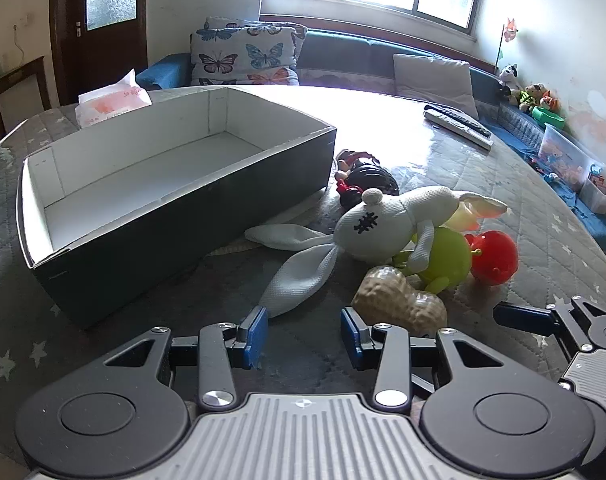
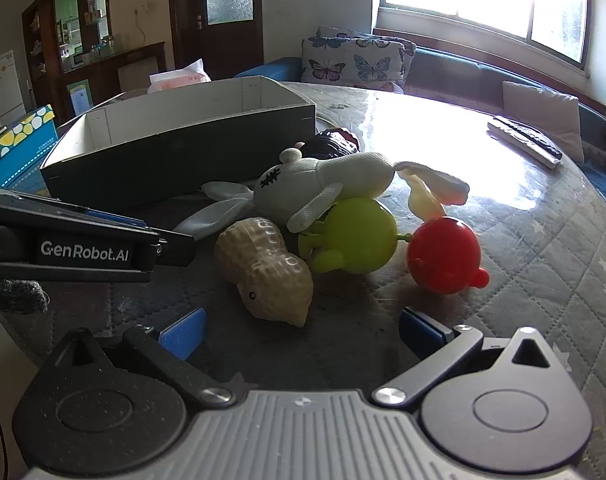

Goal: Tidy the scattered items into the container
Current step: 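Move the left tool toward the tan peanut plush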

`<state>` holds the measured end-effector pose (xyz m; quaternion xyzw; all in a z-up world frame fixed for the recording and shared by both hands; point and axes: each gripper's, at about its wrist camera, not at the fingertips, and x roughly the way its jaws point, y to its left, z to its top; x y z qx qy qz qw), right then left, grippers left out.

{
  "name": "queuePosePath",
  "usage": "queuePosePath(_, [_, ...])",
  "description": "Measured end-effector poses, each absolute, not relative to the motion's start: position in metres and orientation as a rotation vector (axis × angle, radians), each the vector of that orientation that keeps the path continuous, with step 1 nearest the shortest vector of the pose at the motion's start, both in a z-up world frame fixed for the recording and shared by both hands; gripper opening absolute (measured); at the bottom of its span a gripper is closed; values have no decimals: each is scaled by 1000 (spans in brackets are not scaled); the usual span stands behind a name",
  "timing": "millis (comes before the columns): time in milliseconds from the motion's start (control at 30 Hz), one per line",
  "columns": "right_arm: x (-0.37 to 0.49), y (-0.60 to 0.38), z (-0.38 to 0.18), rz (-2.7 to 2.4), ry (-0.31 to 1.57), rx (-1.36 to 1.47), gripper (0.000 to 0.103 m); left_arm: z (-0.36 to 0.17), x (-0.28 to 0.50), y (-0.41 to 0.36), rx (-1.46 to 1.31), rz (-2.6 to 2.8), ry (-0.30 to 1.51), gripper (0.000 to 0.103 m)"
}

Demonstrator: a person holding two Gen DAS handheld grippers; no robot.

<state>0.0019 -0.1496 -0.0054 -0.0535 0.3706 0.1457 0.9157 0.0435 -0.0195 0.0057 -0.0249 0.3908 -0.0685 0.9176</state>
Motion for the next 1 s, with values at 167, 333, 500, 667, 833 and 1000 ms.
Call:
queuePosePath(167, [4, -150, -9, 291, 779, -113, 103, 4, 45, -20, -57, -144, 812, 43])
queuePosePath(333, [6, -150, -12, 284, 793, -116, 103, 3, 44, -20, -57, -152, 816, 43])
queuePosePath(500, [6, -149, -15, 277, 806, -120, 103, 3, 45, -21, -57, -162, 821, 43])
queuePosePath(667, [6, -149, -16, 275, 810, -122, 103, 2, 45, -20, -60, -173, 830, 43])
queuePosePath(833, [8, -149, -16, 273, 825, -116, 103, 1, 46, -21, -65, -181, 842, 43])
queuePosePath(1000, [8, -148, -16, 264, 823, -119, 103, -1, 48, -19, -72, -187, 857, 43])
